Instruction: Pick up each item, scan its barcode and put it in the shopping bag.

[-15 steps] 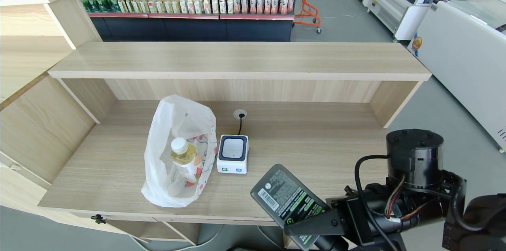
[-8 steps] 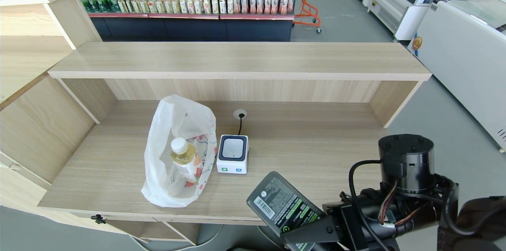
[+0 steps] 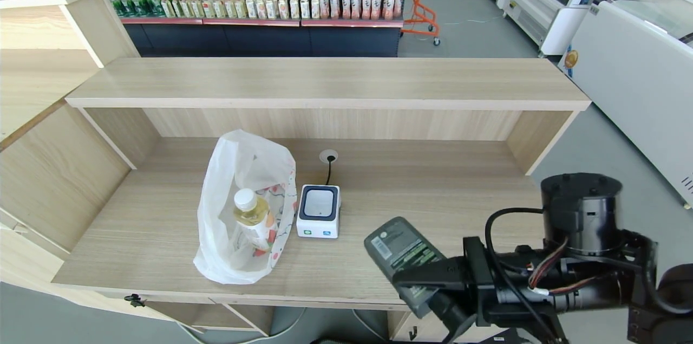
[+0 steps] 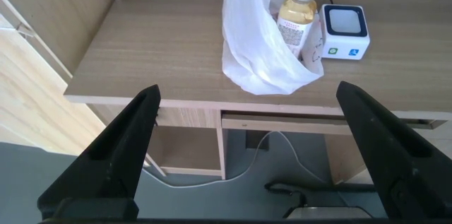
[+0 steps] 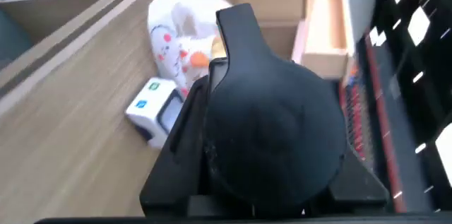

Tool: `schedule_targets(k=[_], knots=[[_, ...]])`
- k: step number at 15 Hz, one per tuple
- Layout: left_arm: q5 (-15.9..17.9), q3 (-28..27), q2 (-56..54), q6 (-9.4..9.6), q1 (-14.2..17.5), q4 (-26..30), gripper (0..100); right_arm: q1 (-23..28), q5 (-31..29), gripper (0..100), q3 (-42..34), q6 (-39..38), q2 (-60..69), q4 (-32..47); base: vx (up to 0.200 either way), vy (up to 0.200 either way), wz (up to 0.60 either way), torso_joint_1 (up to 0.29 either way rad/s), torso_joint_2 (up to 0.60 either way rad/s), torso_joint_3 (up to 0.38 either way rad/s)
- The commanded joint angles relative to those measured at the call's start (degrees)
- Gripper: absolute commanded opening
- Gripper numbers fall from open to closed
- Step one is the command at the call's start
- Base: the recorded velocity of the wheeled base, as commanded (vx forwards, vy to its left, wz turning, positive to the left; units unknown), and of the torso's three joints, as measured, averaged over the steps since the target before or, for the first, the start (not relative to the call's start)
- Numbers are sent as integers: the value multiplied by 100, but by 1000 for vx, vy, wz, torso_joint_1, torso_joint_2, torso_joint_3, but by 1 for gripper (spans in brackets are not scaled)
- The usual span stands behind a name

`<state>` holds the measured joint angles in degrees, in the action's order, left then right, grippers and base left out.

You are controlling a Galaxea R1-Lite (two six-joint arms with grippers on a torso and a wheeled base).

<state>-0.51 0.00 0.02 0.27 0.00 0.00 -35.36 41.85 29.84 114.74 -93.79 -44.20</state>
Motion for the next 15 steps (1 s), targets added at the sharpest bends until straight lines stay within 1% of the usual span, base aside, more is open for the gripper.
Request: schedule_targets(k=[1, 2, 4, 6, 7, 8, 9, 10, 11, 12, 13, 15], knots=[[-2, 0, -2, 0, 0, 0, 100, 302, -1425, 0, -22, -2096, 968, 43, 0, 0, 0, 0, 0, 0], [-2, 0, -2, 0, 0, 0, 100, 557, -1522, 0, -119, -2957, 1109, 158, 0, 0, 0, 0, 0, 0], [-2, 0, -2, 0, 0, 0, 100, 935, -1531, 0, -101, -4715, 1337, 386, 0, 0, 0, 0, 0, 0], [-2, 0, -2, 0, 0, 0, 100, 1216, -1566, 0, -66, -6209, 1329, 377, 0, 0, 0, 0, 0, 0], [-2, 0, -2, 0, 0, 0, 100, 1348, -1707, 0, 83, -7826, 1214, 377, 0, 0, 0, 0, 0, 0], [-2, 0, -2, 0, 0, 0, 100, 1348, -1856, 0, 233, -9048, 1065, 316, 0, 0, 0, 0, 0, 0], [-2, 0, -2, 0, 0, 0, 100, 1357, -2067, 0, 452, -10217, 828, 184, 0, 0, 0, 0, 0, 0], [-2, 0, -2, 0, 0, 0, 100, 1357, -2331, 0, 672, -10999, 590, 61, 0, 0, 0, 0, 0, 0], [-2, 0, -2, 0, 0, 0, 100, 1313, -2955, 0, 1059, -12168, 160, 8, 0, 0, 0, 0, 0, 0], [-2, 0, -2, 0, 0, 0, 100, 1251, -3227, 0, 1243, -12608, -34, -1, 0, 0, 0, 0, 0, 0], [-2, 0, -2, 0, 0, 0, 100, 1084, -3535, 0, 1445, -13152, -209, -1, 0, 0, 0, 0, 0, 0], [-2, 0, -2, 0, 0, 0, 100, 786, -3710, 0, 1401, -14005, -253, 26, 0, 0, 0, 0, 0, 0]])
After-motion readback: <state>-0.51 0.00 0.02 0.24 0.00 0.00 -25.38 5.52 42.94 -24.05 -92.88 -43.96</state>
